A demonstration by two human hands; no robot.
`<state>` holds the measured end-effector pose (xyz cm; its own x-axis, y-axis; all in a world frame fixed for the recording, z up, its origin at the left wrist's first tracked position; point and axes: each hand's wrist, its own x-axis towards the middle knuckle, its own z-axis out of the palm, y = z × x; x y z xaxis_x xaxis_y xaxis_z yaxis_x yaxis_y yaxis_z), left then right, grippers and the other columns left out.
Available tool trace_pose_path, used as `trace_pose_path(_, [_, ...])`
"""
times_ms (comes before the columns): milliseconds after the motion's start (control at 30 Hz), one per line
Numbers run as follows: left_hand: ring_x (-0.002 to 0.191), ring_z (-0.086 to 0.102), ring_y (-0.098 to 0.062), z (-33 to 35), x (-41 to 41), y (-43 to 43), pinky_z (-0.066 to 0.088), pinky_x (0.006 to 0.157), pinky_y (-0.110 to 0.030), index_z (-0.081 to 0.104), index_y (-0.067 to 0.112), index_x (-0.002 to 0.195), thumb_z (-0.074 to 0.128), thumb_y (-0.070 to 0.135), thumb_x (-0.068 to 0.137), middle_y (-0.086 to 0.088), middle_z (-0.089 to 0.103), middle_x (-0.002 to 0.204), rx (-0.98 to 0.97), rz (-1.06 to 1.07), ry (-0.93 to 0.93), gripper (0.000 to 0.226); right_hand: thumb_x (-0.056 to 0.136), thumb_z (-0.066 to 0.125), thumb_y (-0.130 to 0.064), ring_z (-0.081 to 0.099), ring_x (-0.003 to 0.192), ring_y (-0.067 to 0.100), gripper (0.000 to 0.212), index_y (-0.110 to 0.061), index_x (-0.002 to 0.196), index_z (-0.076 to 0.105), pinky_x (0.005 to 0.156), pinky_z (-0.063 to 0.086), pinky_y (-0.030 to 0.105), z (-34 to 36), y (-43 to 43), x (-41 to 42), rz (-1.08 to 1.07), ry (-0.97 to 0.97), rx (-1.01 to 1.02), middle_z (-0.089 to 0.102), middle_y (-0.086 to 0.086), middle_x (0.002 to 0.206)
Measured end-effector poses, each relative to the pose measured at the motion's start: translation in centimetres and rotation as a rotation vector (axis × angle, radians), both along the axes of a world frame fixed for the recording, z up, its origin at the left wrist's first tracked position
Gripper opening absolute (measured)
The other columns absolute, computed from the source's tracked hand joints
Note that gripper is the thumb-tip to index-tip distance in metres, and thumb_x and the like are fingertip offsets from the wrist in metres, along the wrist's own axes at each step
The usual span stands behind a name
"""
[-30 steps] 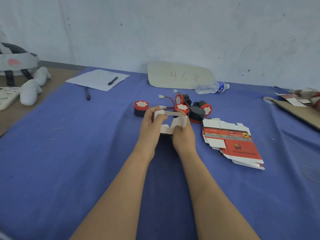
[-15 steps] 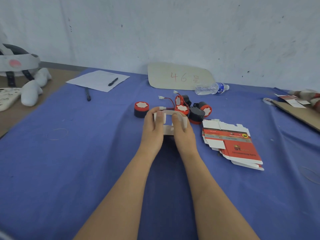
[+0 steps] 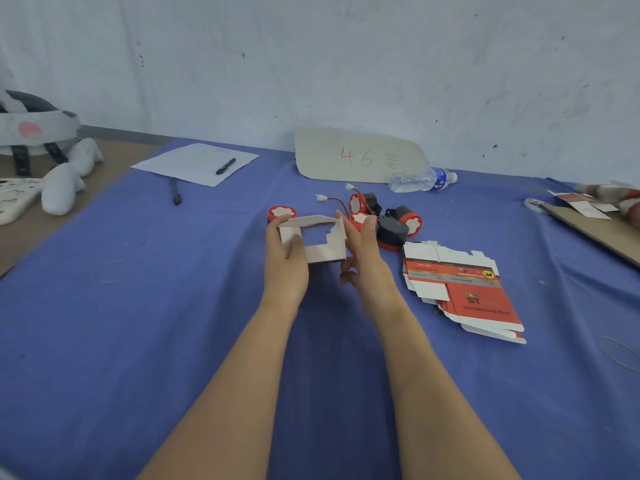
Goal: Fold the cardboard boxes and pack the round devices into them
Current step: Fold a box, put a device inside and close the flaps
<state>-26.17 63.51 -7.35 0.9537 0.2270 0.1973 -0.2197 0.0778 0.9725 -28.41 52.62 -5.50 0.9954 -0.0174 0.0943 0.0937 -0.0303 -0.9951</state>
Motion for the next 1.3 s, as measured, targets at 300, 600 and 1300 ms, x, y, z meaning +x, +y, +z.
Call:
trace_pose_path(300, [0.091,0.057,0.005,0.3,-0.8,-1.0,0.043,0.062,-0.002,0.048,0.028,0.122,0.035,0.005,0.097,0.009,0.054,0.115,-0.026,-0.102,-0.038,0.036,0.098,0.047,-0.03,0.056,0.086,0.008,0.024,-0.037,0.121,0.047,0.062,0.039,0.008,-2.1,0.0,0.5,-0.335,-0.168,-0.354,0.06,-0.016,0.097])
trace_pose_path(600, [0.121,0.053,-0.017,1.2,-0.7,-0.2,0.046,0.094,-0.027,0.06,0.026,0.118,0.036,0.004,0.094,0.001,0.052,0.137,-0.307,-0.092,0.021,0.041,0.096,0.041,-0.002,0.057,0.103,0.011,0.044,-0.035,0.12,0.057,0.069,0.057,0.026,-1.0,-0.1,0.0,-0.07,-0.18,-0.205,0.055,-0.018,0.117])
trace_pose_path(1300, [0.071,0.065,0.001,2.2,-1.7,-0.1,0.052,0.065,-0.017,0.073,0.044,0.085,0.044,0.038,0.083,0.016,0.071,0.08,-0.248,-0.22,0.061,0.03,0.086,0.067,-0.037,0.06,0.097,0.015,0.037,-0.034,0.121,0.052,0.078,0.057,0.04,-1.8,0.3,0.2,-0.264,-0.161,-0.346,0.058,-0.011,0.103])
